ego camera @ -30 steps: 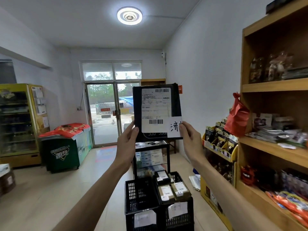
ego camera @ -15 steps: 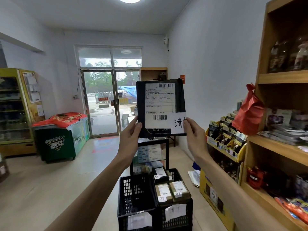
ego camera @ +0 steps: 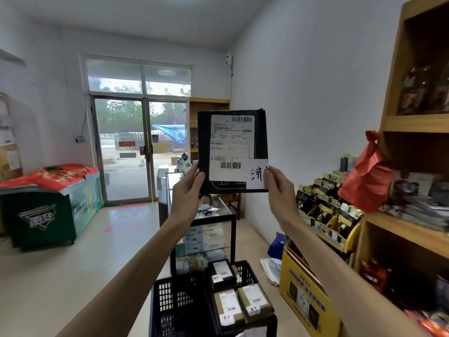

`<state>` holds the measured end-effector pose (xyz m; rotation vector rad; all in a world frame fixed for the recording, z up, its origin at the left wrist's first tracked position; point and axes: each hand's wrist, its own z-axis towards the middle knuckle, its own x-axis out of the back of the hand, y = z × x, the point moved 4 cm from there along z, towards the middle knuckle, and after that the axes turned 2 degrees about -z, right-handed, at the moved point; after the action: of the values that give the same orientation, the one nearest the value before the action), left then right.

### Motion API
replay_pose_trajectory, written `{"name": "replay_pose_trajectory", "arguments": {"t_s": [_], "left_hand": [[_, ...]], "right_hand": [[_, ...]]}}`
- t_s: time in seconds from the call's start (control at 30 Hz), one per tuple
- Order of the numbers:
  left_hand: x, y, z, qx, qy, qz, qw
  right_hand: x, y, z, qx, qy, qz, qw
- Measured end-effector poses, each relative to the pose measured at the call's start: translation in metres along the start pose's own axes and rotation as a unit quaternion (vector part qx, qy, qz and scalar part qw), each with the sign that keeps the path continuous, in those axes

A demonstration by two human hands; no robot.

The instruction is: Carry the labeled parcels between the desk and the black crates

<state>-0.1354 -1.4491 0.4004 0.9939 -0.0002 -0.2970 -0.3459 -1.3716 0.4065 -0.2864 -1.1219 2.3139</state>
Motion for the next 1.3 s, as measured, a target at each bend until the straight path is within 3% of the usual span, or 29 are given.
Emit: {"name": "replay_pose_trajectory", "arguments": {"t_s": [0.4,0.97,1.3], "left_hand": [[0.002,-0.092,0.077,0.013,0.005,0.008,1.000],[-0.080,-0.238,0.208,0.036,0.013,0.073,0.997],[-0.079,-0.357,0.225,0.114,0.042,0.100,0.988]], "right_hand": [[-0.039,0.095,0.069,-0.011,-0.015,-0.014,1.000],[-0.021,0.273,0.216,-0.056,-0.060,0.031,0.996],[-0.043,0.409,0.231,-0.150,-0.104,0.011,0.983]]}}
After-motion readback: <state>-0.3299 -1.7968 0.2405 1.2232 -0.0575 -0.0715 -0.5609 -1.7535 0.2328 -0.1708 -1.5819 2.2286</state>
